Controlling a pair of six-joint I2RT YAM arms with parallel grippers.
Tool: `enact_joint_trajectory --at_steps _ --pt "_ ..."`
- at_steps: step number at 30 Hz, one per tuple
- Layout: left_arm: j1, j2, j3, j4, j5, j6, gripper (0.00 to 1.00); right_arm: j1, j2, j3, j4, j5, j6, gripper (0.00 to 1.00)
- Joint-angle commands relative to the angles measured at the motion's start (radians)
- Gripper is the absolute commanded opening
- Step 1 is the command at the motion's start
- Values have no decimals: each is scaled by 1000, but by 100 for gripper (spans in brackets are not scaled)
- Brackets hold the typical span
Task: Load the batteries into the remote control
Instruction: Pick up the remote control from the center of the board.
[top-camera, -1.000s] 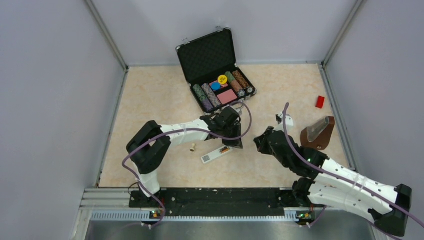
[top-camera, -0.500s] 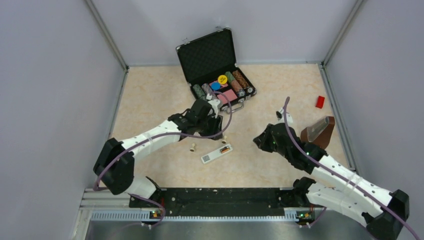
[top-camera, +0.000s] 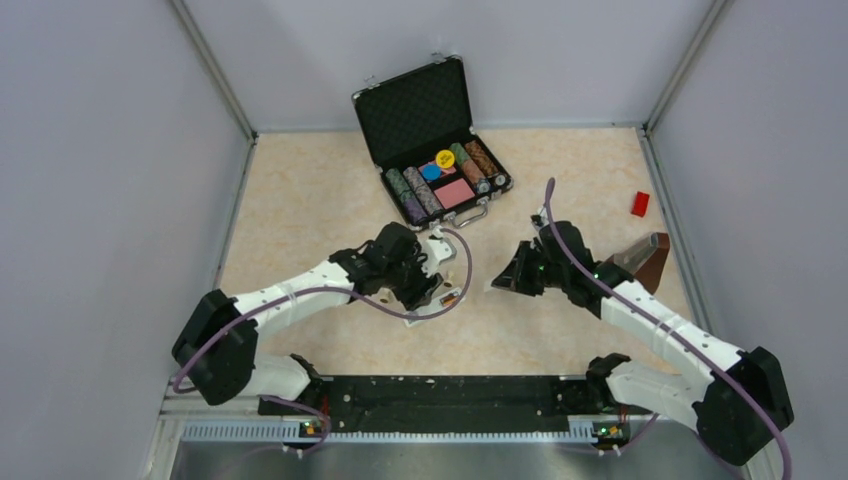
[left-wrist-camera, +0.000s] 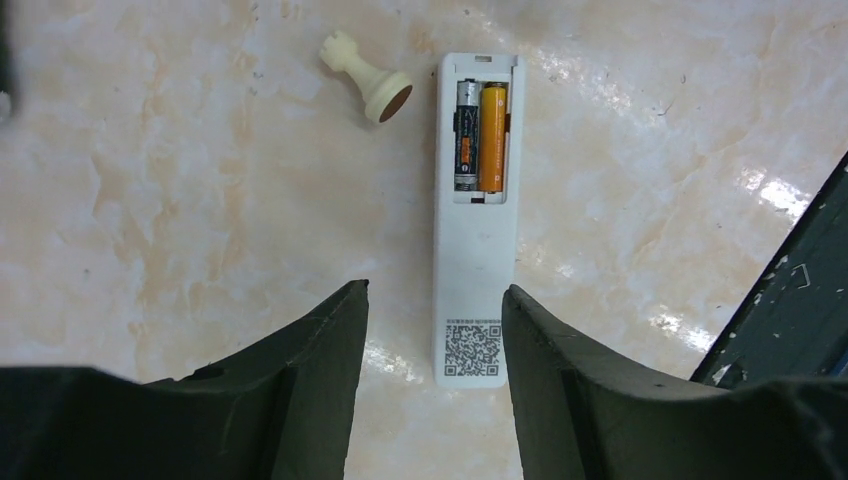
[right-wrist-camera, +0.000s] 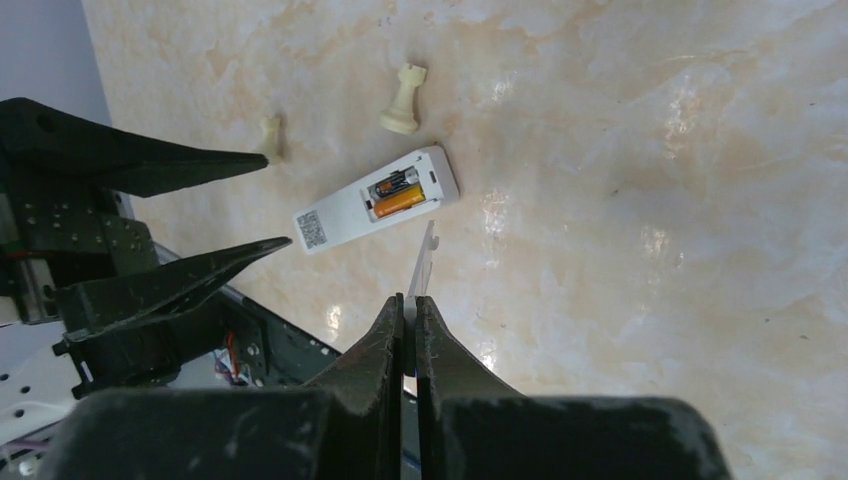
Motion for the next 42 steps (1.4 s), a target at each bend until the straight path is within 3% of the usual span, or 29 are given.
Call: enact_joint_trajectory --at_steps 1,16,28,31,37,42 --pt "-13 66 45 -14 64 148 57 -48 18 20 92 -126 1 0" --pt "-104 163 17 33 -7 233 58 -108 45 1 134 -189 3 0" --pt "-118 289 83 -54 -52 234 54 -124 62 -8 148 -203 3 0" --pt "-119 298 91 -62 -51 233 45 -126 67 -10 149 -208 0 0" --pt "-119 199 37 12 -73 227 3 -134 72 -21 147 -244 -16 0" --pt "-126 47 -26 95 -74 234 0 -132 61 -19 168 -386 -67 0"
